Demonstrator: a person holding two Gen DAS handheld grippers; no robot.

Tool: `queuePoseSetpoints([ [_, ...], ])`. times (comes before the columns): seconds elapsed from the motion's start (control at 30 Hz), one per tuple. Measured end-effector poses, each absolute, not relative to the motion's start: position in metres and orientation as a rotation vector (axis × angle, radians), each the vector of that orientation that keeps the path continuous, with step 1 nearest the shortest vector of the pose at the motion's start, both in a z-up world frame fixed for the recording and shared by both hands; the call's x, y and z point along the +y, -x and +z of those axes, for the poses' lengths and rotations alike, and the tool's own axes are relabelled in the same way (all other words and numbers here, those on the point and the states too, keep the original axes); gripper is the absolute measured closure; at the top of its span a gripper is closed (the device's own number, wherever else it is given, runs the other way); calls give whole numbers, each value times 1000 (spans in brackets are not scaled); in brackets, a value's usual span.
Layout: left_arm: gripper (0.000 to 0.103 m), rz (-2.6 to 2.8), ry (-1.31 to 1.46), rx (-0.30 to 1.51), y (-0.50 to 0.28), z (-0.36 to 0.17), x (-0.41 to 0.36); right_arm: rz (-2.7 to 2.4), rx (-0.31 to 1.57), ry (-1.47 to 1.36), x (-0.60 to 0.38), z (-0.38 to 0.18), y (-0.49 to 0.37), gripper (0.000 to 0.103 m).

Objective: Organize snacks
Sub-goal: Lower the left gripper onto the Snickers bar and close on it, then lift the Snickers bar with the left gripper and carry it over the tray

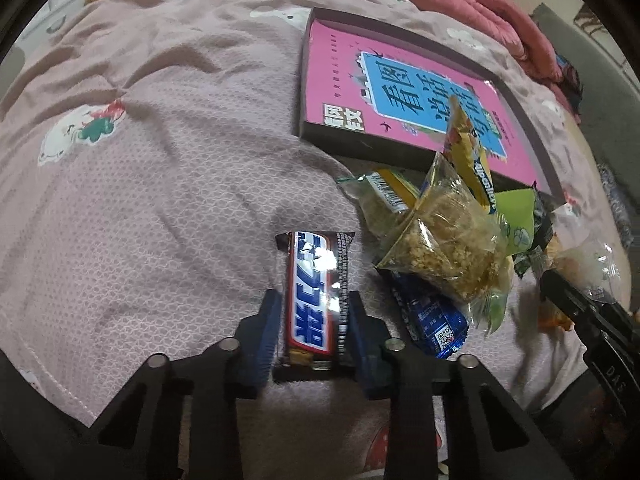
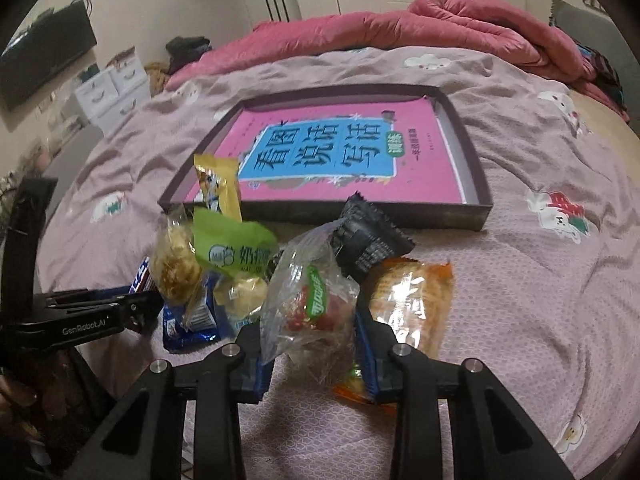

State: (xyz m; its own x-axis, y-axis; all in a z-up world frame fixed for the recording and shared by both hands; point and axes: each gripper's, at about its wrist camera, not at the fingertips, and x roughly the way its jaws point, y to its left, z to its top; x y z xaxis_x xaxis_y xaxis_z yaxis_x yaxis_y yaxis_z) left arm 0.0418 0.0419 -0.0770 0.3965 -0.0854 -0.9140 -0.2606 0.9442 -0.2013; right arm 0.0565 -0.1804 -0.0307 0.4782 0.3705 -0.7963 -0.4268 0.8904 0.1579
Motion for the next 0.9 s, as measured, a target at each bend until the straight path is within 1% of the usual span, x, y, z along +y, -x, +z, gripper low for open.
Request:
queuePoseSetpoints([
  [0.27,74,53,410,1127,-32,-67,55,491,927,53,-183,-24,-53,68],
  [0.6,74,52,420,1074,-11,-43,68,494,902,46,-184,-19,-52,68],
  [0.9,74,73,434,1037,-8,-27,78,495,873,36,-187,-13,-51,68],
])
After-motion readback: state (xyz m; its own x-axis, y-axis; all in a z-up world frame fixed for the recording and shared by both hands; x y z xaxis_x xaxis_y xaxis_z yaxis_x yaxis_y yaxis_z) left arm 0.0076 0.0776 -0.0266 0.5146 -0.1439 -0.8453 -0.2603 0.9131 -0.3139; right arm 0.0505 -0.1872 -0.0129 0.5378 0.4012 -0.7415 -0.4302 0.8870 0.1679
